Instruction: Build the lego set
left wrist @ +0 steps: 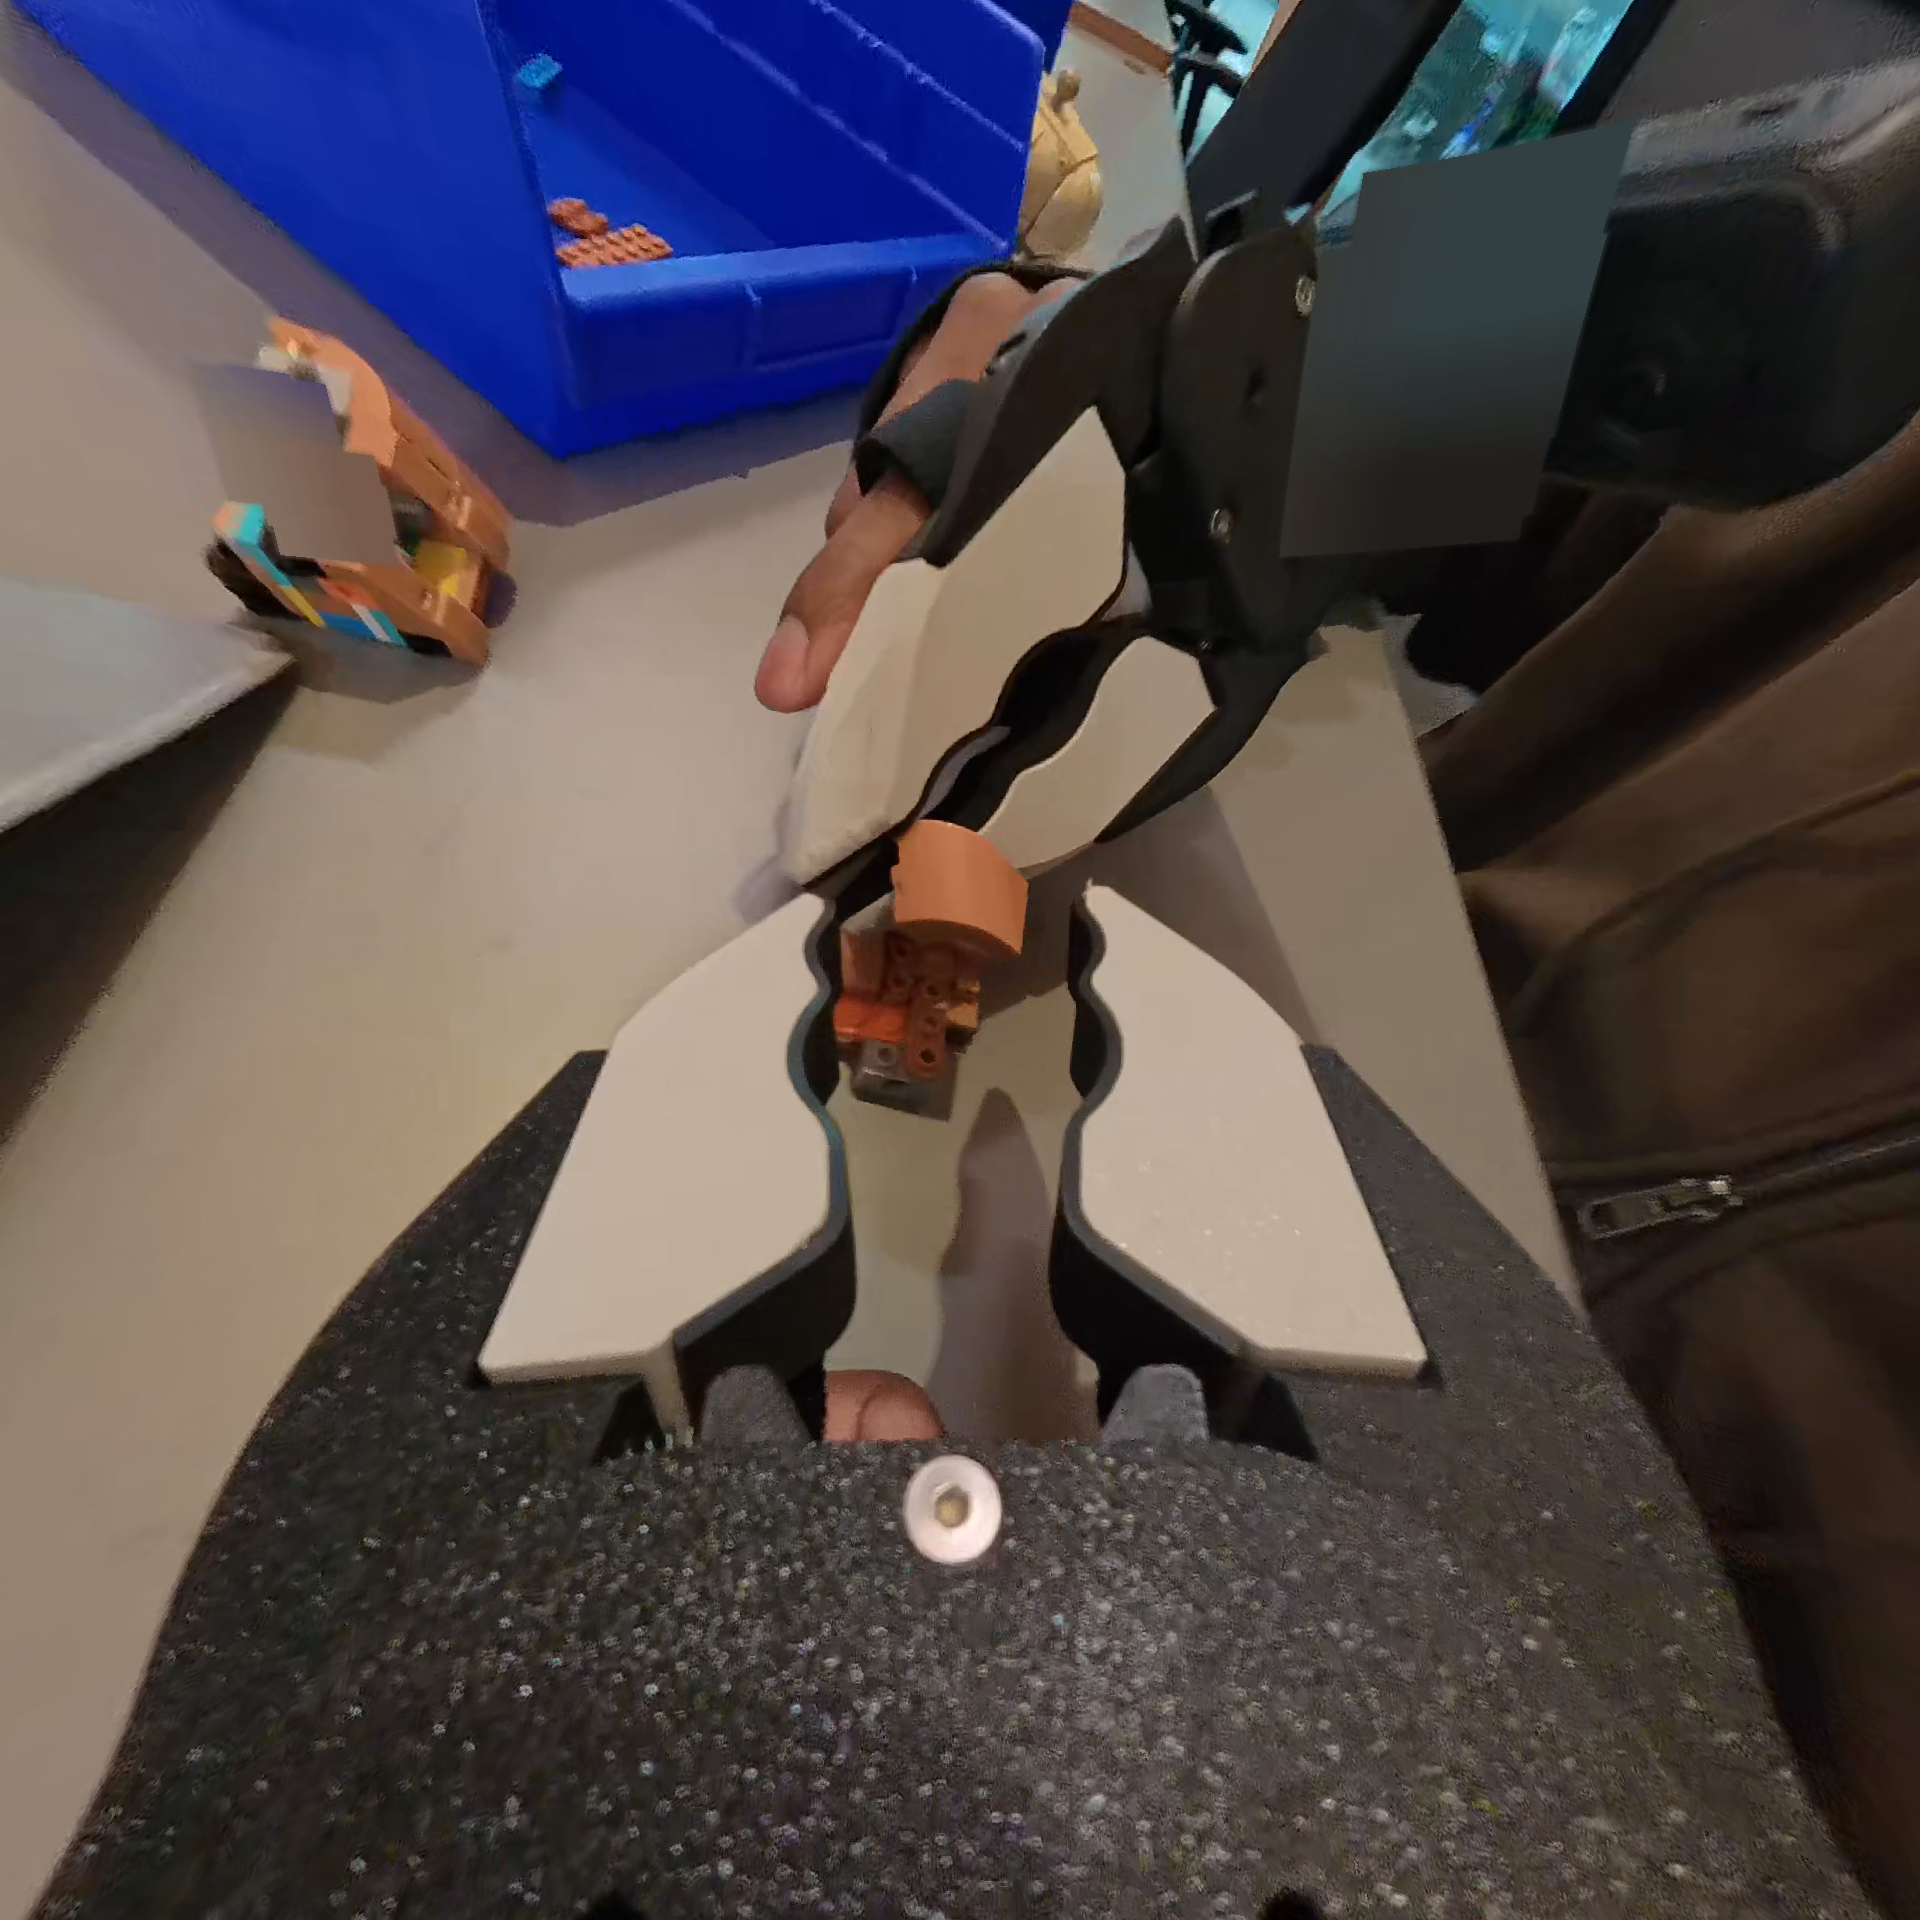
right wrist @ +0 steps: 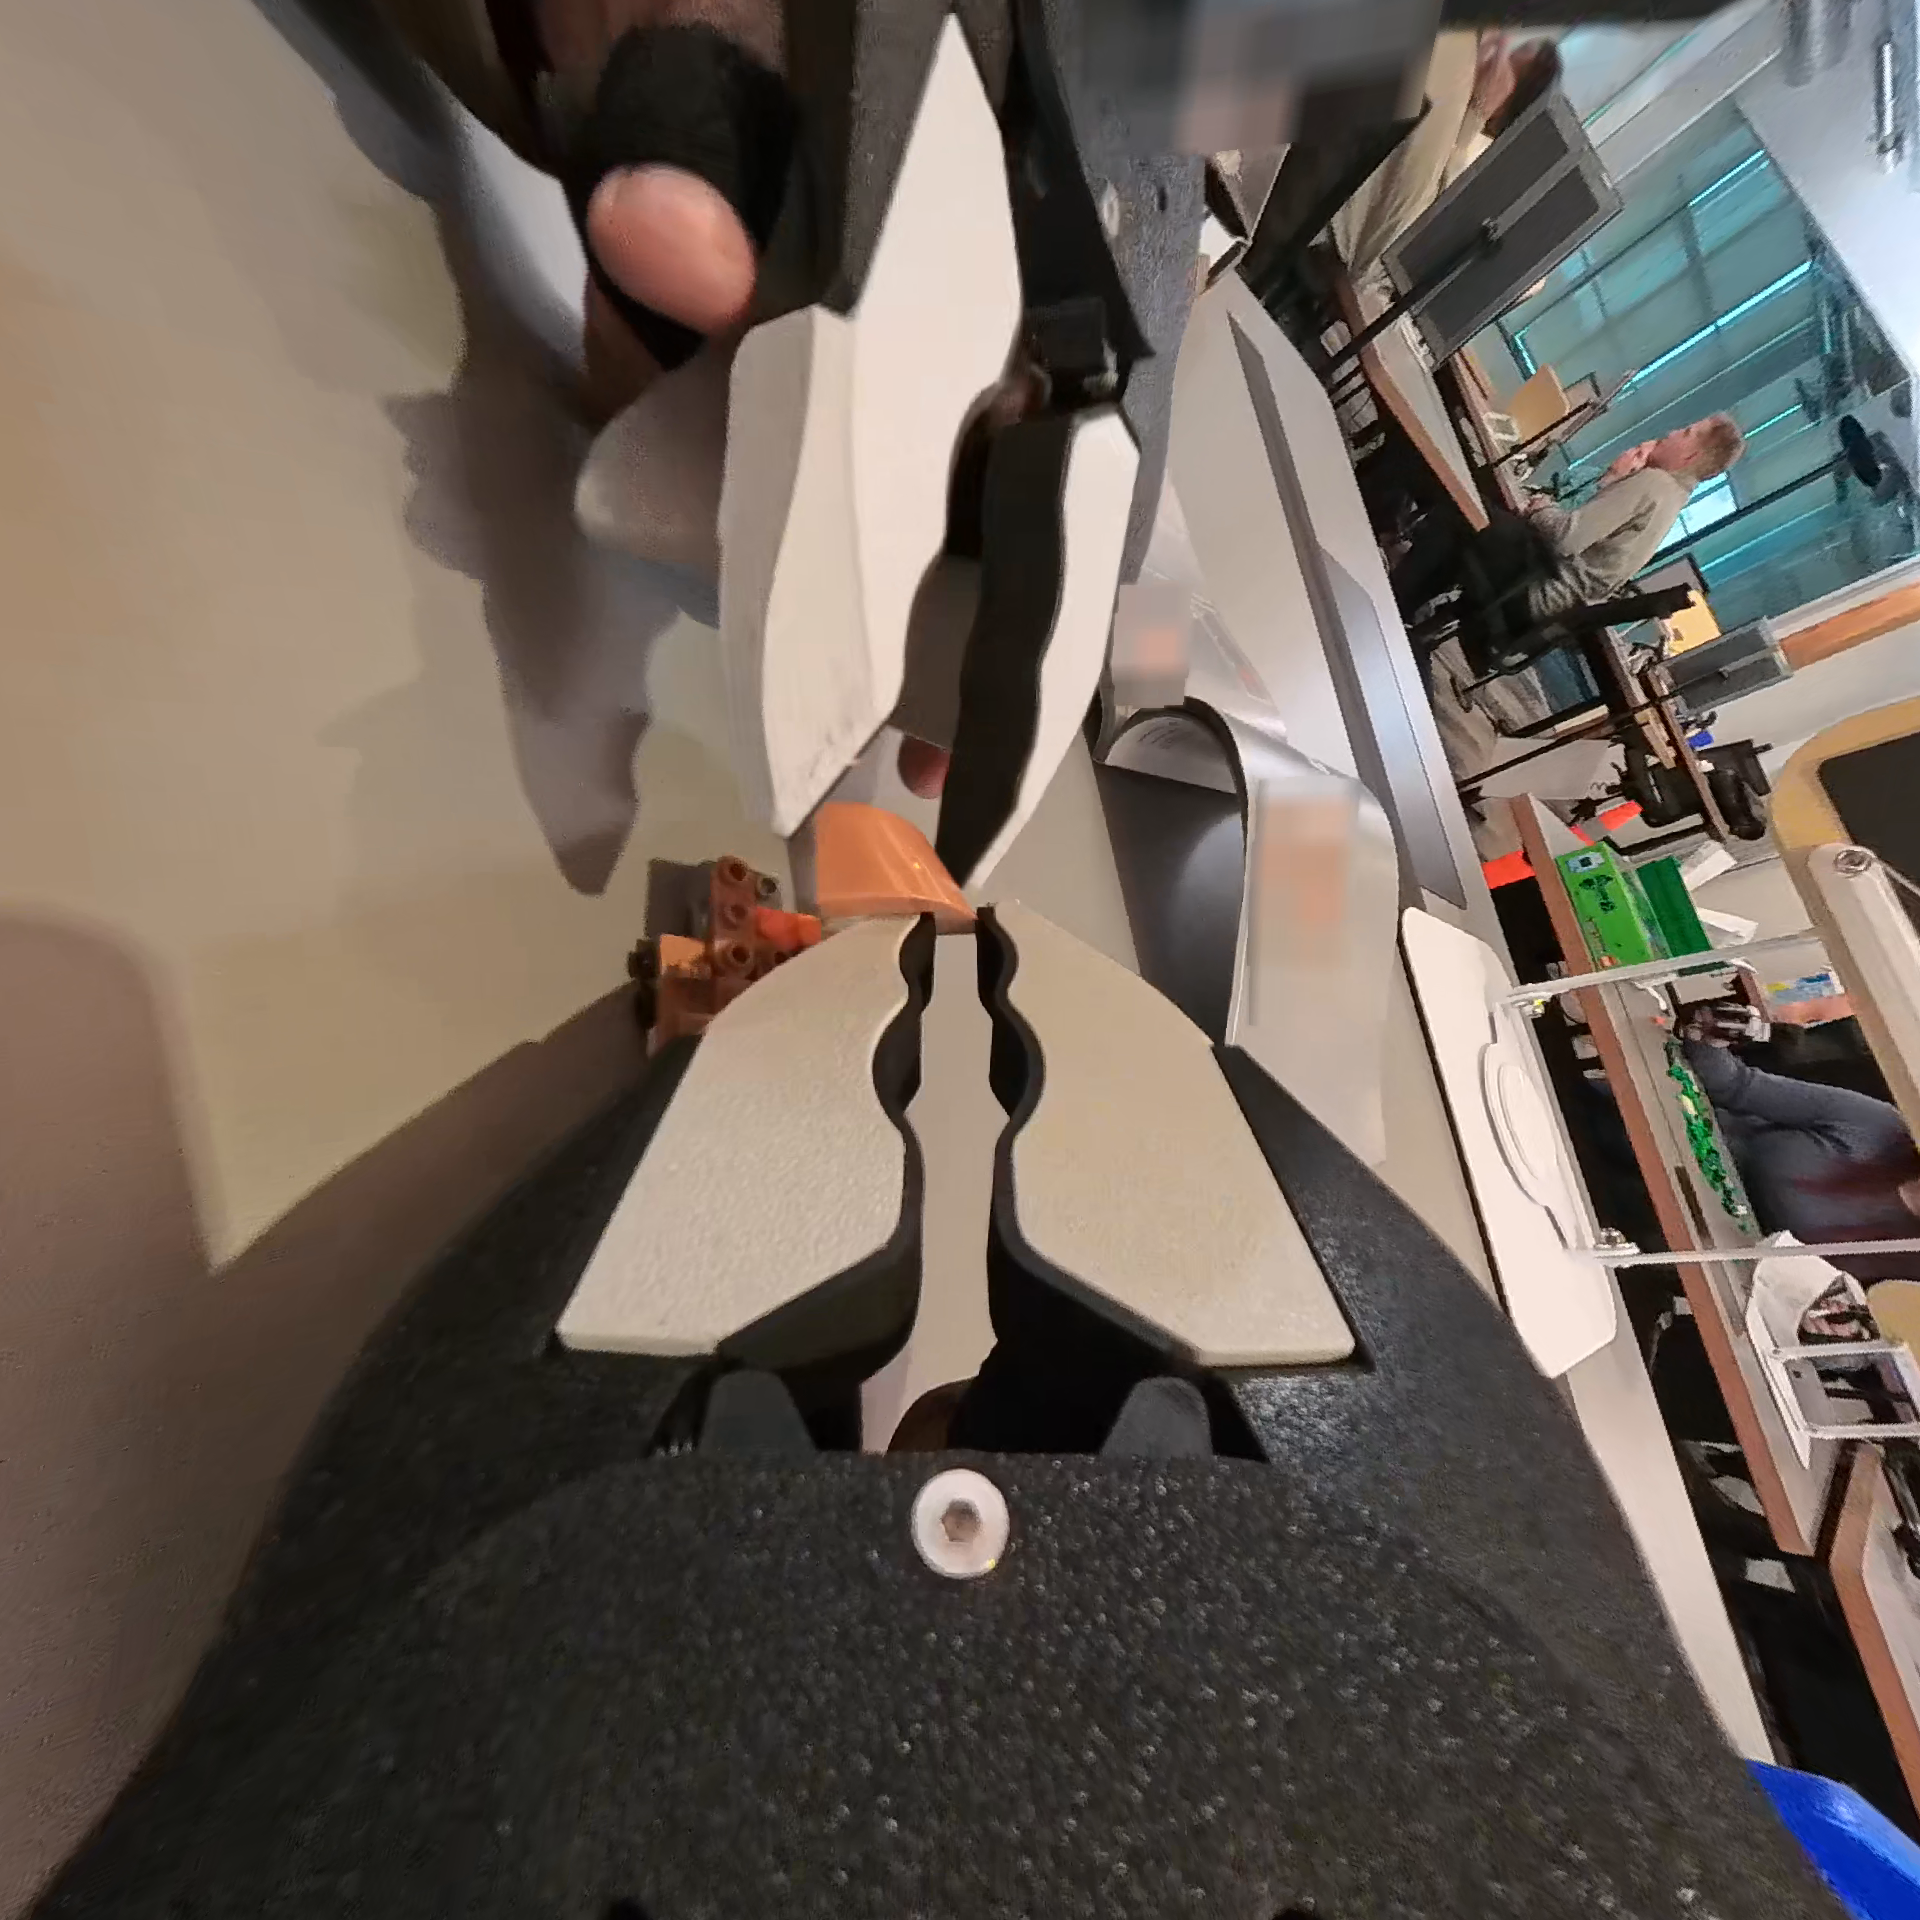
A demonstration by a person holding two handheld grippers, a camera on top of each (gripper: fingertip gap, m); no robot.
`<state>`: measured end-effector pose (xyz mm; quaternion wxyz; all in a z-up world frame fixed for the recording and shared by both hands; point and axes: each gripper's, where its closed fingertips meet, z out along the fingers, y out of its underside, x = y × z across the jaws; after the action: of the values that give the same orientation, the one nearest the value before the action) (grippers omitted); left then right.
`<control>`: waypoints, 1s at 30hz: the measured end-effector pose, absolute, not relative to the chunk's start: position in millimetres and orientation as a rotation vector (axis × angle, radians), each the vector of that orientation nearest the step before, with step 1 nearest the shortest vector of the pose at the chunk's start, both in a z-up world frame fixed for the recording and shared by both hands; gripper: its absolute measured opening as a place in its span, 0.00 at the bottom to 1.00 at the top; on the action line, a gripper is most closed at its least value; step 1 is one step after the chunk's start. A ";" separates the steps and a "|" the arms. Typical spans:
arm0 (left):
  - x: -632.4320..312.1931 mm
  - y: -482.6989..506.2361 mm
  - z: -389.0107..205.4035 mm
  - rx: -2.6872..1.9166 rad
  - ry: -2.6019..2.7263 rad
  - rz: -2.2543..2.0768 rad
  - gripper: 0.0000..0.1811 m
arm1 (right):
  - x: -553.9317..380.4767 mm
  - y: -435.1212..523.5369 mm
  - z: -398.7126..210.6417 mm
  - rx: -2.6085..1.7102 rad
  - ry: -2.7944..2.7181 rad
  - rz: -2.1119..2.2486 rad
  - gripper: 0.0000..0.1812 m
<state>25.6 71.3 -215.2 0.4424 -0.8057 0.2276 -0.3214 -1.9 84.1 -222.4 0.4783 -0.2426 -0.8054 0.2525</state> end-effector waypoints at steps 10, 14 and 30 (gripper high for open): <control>22.6 73.1 -218.8 -1.991 0.678 -0.580 0.20 | -3.0 82.3 -224.1 -0.595 -1.980 0.631 0.04; 23.8 72.2 -217.8 -1.984 0.689 -0.575 0.14 | -4.1 83.8 -222.9 -0.598 -1.974 0.619 0.04; 4.0 69.6 -217.7 -2.004 0.611 -0.608 0.14 | 18.4 101.9 -241.0 -0.696 -2.178 0.650 0.13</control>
<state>4.0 69.6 -217.7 0.4619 -0.8147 0.2484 -0.2473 18.4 101.9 -241.0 0.3732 -0.2716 -0.8501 0.2536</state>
